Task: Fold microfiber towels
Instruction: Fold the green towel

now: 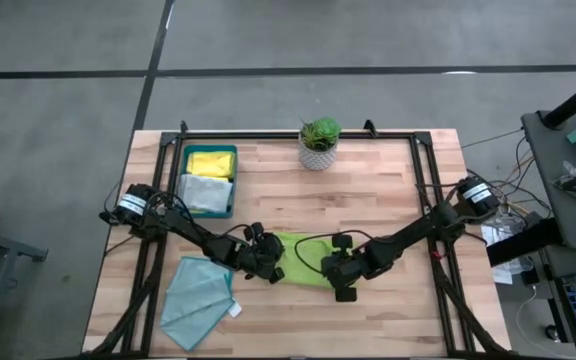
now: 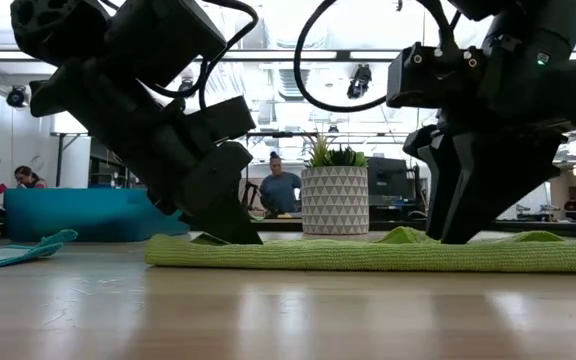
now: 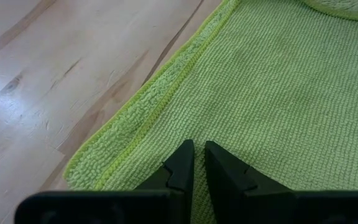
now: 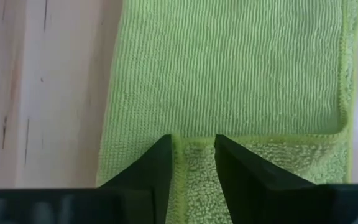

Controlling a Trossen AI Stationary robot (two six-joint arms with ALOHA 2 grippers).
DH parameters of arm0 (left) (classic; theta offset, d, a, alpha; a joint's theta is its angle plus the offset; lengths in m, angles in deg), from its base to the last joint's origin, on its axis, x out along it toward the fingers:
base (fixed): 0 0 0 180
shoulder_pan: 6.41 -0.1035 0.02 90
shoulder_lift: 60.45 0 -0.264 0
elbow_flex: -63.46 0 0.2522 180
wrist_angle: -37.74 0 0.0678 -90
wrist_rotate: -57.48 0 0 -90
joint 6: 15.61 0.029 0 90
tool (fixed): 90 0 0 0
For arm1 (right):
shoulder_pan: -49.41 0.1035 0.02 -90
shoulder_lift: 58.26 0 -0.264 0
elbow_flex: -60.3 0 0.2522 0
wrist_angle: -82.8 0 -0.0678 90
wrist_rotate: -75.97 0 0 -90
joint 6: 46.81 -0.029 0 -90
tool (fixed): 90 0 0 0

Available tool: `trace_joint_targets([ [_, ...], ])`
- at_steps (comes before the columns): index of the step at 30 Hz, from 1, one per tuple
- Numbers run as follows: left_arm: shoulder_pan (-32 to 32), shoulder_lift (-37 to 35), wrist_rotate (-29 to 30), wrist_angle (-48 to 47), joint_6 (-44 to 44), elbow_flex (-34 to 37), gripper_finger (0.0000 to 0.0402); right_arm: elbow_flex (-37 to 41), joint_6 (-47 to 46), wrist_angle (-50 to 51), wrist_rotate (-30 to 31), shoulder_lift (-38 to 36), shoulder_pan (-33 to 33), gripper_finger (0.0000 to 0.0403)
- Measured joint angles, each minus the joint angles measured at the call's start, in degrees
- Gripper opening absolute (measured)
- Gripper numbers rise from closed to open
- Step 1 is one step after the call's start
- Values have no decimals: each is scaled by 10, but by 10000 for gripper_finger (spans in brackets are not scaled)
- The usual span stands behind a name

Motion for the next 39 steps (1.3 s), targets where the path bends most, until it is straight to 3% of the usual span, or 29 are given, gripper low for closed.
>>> trace_joint_targets([
  [12, 0, 0, 0, 0, 0, 0, 26, 12, -7, 3, 14, -4, 0, 28],
  [17, 0, 0, 1, 0, 0, 0, 26, 12, -7, 57, 17, -21, 0, 10],
  [22, 0, 0, 1, 0, 0, 0, 26, 12, -26, 128, 50, -45, -1, 9],
  [30, 0, 0, 2, 0, 0, 0, 26, 13, -43, 156, 58, -48, -6, 15],
  [39, 0, -6, 1, -1, 10, -1, 26, 14, -72, 224, 59, -62, -17, 88],
])
